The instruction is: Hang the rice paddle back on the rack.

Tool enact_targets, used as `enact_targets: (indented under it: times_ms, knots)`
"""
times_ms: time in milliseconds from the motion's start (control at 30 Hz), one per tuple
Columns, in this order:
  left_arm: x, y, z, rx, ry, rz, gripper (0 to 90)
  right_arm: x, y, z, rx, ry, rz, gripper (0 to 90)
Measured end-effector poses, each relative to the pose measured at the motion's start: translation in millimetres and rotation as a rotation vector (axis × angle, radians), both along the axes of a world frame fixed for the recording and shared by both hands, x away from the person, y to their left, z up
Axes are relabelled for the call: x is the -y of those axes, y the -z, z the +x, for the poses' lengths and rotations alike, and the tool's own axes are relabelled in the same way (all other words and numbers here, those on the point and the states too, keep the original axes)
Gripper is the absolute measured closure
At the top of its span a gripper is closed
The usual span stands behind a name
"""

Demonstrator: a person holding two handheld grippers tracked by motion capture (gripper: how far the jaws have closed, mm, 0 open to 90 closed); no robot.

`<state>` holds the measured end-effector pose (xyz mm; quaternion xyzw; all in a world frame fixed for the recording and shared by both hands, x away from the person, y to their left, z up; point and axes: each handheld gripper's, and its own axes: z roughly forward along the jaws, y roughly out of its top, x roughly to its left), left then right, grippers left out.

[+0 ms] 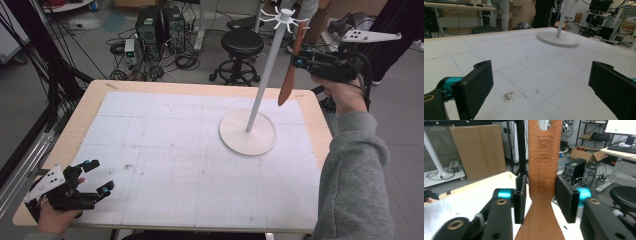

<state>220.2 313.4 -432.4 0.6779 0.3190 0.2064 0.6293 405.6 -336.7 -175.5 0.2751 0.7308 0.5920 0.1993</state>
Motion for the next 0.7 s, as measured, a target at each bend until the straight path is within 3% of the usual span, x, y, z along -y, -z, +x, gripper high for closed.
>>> enact_targets:
  times_ms: [200,433,567,600,700]
  knots:
    - [1.3,0.0,0.9,0.000,0.005,0.001,6.3,0.5,10.5,-5.7,-0.003,0.027,0.010,38.8]
    - [4.2,0.1,1.8,-0.002,0.014,0.006,6.3,0.0,28.3,-16.5,-0.006,0.033,-0.033,18.5]
    - [5.0,0.0,3.4,-0.003,0.017,0.007,6.3,-1.2,38.9,-20.9,-0.030,0.056,-0.044,7.6]
    - [5.7,0.1,3.9,-0.004,0.018,0.005,6.2,-1.5,41.7,-21.8,-0.036,0.057,-0.045,1.3]
    - [7.1,0.1,5.3,-0.004,0.023,0.007,6.2,-3.3,51.3,-23.9,-0.078,0.068,-0.068,0.0]
